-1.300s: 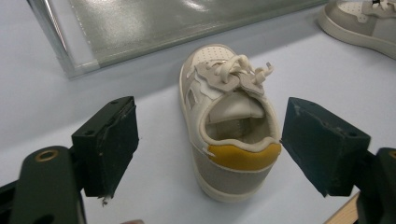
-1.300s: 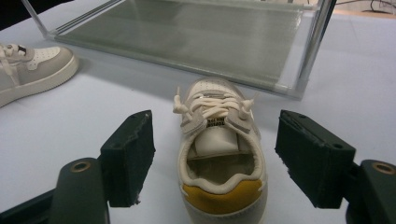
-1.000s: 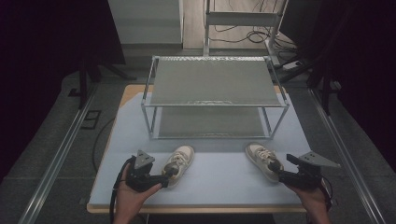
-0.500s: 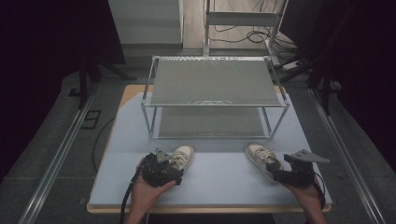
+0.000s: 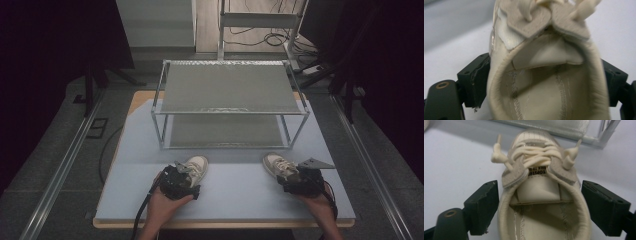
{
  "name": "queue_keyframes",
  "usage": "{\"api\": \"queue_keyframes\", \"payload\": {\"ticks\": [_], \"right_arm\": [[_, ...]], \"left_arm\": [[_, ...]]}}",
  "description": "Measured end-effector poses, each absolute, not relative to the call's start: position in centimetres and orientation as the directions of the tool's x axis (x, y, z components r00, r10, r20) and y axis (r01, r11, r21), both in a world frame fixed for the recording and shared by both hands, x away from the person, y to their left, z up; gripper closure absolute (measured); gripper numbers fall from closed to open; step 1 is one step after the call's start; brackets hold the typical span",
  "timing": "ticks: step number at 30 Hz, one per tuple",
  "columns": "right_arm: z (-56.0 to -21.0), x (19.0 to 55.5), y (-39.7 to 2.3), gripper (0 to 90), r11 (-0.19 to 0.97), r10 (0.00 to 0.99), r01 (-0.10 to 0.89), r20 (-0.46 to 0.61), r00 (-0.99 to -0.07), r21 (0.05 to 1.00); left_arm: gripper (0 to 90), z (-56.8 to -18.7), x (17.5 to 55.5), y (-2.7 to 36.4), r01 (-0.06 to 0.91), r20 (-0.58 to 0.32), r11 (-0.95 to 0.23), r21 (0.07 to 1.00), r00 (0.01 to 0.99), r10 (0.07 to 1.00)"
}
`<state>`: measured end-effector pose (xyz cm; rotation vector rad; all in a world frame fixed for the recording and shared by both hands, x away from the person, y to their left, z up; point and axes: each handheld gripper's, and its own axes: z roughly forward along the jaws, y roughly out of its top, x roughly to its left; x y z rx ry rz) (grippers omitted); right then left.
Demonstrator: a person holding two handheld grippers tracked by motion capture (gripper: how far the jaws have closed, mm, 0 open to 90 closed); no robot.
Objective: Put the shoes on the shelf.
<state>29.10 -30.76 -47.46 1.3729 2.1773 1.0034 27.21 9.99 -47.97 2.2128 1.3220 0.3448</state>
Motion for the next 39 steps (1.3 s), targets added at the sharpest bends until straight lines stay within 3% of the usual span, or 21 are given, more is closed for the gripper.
{"api": "queue_keyframes", "payload": {"ticks": [5, 14, 39], "right_arm": [[-48.4, 29.3, -30.8, 24.8, 0.275, 0.889, 0.636, 0.060, -0.454, 0.721], [-48.6, 29.2, -30.8, 27.6, 0.274, 0.890, 0.626, 0.054, -0.452, 0.730], [-47.6, 28.5, -30.8, 28.8, 0.253, 0.865, 0.587, 0.092, -0.494, 0.769]], "left_arm": [[22.0, -48.2, 27.2, 9.9, 0.735, -0.040, -0.377, 0.564, 0.480, 0.876], [27.8, -48.2, 26.8, 10.4, 0.717, -0.034, -0.357, 0.599, 0.468, 0.883], [28.6, -47.2, 26.3, 10.8, 0.661, -0.076, -0.334, 0.672, 0.510, 0.857]]}}
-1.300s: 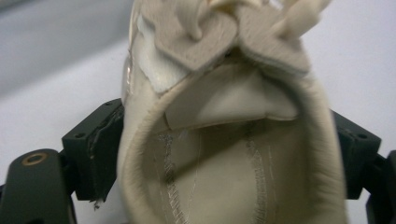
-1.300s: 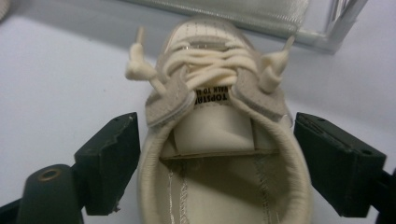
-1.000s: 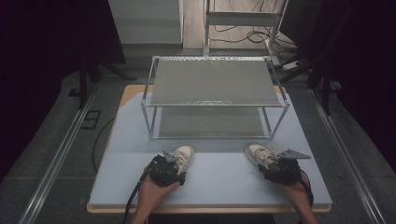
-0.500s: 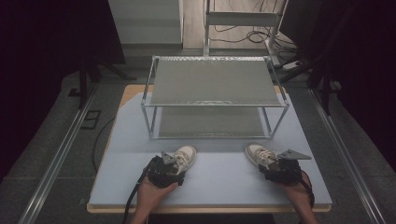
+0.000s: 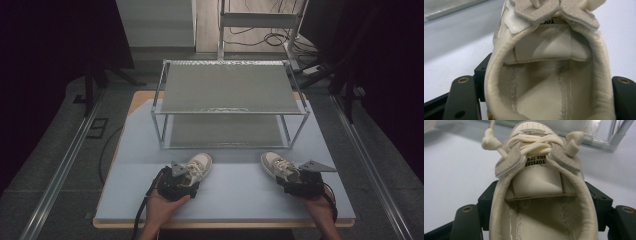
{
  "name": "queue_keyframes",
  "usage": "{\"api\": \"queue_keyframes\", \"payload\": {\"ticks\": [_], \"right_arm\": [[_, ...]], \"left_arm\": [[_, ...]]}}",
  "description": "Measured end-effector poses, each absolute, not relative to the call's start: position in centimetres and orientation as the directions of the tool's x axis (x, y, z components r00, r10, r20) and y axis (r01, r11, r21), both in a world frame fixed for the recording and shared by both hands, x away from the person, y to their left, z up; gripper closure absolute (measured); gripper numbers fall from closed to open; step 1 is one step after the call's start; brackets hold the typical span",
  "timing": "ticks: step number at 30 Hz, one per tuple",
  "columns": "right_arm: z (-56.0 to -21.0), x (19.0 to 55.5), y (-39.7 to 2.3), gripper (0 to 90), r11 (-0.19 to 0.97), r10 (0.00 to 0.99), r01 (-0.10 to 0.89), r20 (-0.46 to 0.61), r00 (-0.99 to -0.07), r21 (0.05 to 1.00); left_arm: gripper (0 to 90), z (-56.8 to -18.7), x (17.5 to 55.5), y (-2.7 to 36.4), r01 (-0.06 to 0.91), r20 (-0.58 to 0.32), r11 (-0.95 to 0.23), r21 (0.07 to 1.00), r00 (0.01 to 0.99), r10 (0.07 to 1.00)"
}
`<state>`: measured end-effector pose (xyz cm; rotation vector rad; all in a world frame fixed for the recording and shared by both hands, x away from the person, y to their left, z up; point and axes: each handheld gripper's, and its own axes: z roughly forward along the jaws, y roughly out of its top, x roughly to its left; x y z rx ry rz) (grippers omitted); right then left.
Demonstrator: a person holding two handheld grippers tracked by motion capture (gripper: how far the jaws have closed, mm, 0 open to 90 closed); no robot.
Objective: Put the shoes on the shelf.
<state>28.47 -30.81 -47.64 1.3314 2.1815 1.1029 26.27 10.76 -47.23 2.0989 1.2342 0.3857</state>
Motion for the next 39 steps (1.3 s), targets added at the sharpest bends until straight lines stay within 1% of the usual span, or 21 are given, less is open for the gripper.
{"api": "queue_keyframes", "payload": {"ticks": [10, 21, 35, 39], "right_arm": [[-46.7, 27.8, -30.6, 28.8, 0.257, 0.858, 0.564, 0.083, -0.507, 0.785], [-45.5, 27.9, -30.3, 28.9, 0.248, 0.854, 0.546, 0.085, -0.513, 0.800], [-44.1, 29.5, -29.4, 28.9, 0.243, 0.850, 0.526, 0.082, -0.520, 0.815], [-43.6, 30.2, -29.1, 29.0, 0.227, 0.847, 0.523, 0.099, -0.523, 0.821]], "left_arm": [[28.6, -46.5, 26.3, 11.3, 0.646, -0.088, -0.308, 0.699, 0.505, 0.859], [28.6, -45.4, 26.8, 11.1, 0.630, -0.090, -0.297, 0.718, 0.506, 0.858], [28.6, -44.6, 28.6, 9.6, 0.618, -0.082, -0.308, 0.723, 0.520, 0.850], [28.6, -44.3, 29.0, 8.9, 0.612, -0.074, -0.318, 0.724, 0.528, 0.846]]}}
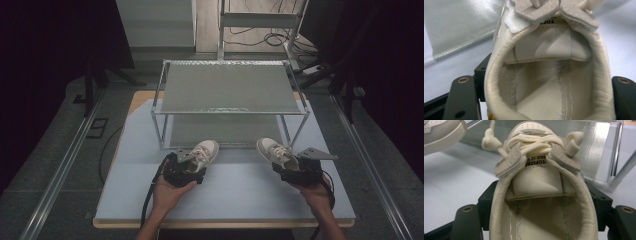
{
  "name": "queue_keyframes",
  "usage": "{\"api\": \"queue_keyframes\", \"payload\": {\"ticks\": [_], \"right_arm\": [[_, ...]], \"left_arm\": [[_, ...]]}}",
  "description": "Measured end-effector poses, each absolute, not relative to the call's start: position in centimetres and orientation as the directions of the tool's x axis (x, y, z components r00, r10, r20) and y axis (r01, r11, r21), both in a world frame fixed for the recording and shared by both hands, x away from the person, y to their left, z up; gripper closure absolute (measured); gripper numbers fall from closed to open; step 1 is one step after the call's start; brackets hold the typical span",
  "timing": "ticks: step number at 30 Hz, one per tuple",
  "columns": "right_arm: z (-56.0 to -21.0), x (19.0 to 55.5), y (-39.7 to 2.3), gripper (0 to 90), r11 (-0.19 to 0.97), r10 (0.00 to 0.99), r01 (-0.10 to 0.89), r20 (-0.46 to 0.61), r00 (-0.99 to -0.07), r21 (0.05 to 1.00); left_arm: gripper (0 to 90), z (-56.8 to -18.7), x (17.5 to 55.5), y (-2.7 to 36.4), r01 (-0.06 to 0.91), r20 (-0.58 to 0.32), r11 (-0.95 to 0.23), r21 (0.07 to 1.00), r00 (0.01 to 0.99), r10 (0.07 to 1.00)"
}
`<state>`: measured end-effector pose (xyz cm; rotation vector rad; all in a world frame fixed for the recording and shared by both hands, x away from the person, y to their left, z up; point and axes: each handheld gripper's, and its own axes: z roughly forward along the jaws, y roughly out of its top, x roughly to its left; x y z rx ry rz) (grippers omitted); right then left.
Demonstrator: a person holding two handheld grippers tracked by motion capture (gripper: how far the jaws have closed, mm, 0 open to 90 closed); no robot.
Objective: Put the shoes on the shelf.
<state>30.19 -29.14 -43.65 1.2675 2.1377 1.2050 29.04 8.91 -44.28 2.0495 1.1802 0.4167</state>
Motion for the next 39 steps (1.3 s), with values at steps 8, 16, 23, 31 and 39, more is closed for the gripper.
{"api": "queue_keyframes", "payload": {"ticks": [8, 16, 23, 31, 39], "right_arm": [[-43.4, 31.3, -28.0, 28.9, 0.248, 0.841, 0.522, 0.086, -0.534, 0.816], [-43.7, 32.4, -27.0, 28.9, 0.249, 0.841, 0.527, 0.088, -0.534, 0.813], [-43.9, 33.4, -26.2, 28.9, 0.252, 0.842, 0.530, 0.087, -0.533, 0.810], [-44.3, 34.3, -25.5, 28.9, 0.248, 0.841, 0.538, 0.097, -0.533, 0.806], [-44.3, 35.2, -24.6, 28.9, 0.245, 0.841, 0.537, 0.099, -0.532, 0.807]], "left_arm": [[28.6, -44.2, 30.1, 8.5, 0.614, -0.078, -0.313, 0.725, 0.525, 0.847], [28.6, -44.4, 31.0, 8.4, 0.616, -0.077, -0.311, 0.723, 0.520, 0.850], [28.6, -44.2, 32.2, 7.6, 0.612, -0.065, -0.325, 0.721, 0.527, 0.848], [28.6, -44.0, 33.2, 6.9, 0.602, -0.046, -0.343, 0.721, 0.536, 0.843], [28.6, -44.1, 34.3, 6.2, 0.601, -0.043, -0.349, 0.719, 0.539, 0.841]]}}
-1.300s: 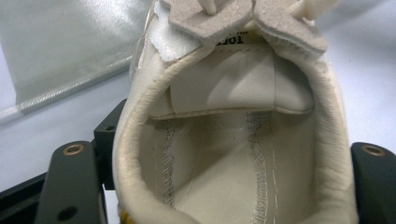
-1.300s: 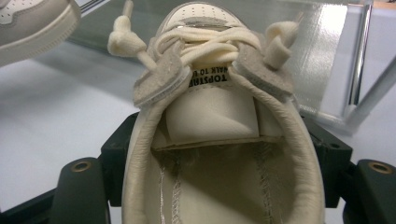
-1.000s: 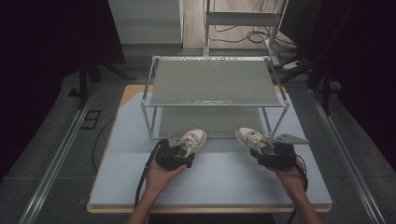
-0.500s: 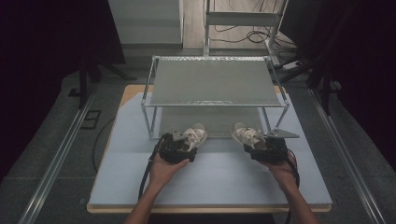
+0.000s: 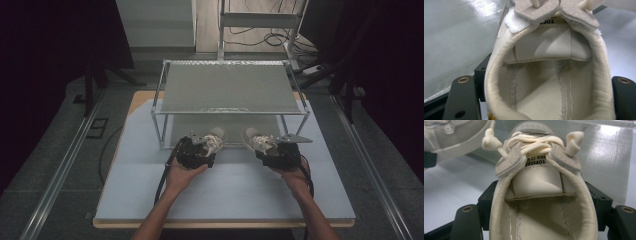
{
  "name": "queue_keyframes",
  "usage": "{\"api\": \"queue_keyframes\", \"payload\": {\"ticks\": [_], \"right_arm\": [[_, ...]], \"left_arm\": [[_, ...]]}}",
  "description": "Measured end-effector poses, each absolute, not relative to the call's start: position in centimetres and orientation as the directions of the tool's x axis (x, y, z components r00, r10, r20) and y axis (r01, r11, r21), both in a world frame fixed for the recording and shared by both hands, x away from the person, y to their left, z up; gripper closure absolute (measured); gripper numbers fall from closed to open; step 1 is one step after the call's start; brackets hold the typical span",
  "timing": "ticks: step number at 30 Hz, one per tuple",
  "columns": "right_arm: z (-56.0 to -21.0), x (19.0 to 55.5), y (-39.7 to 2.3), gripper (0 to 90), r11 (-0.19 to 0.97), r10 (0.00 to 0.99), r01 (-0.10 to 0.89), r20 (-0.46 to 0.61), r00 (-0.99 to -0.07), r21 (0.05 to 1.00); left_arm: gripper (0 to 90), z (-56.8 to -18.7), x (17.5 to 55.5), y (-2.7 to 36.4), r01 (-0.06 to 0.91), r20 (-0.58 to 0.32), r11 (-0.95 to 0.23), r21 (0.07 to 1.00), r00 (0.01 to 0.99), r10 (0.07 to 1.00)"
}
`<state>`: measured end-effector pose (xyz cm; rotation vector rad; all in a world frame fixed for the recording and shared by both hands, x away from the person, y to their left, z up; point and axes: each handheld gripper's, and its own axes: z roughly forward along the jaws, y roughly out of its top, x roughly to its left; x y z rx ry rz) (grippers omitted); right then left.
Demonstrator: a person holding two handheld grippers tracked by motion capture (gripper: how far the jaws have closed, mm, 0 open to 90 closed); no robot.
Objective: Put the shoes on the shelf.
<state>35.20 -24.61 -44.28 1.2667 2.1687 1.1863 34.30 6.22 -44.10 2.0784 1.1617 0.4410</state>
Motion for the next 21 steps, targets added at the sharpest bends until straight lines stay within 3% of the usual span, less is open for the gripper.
{"api": "queue_keyframes", "payload": {"ticks": [21], "right_arm": [[-44.1, 37.3, -22.8, 28.9, 0.243, 0.847, 0.543, 0.097, -0.523, 0.804]], "left_arm": [[28.6, -44.1, 36.5, 5.8, 0.620, -0.043, -0.333, 0.710, 0.510, 0.859]]}}
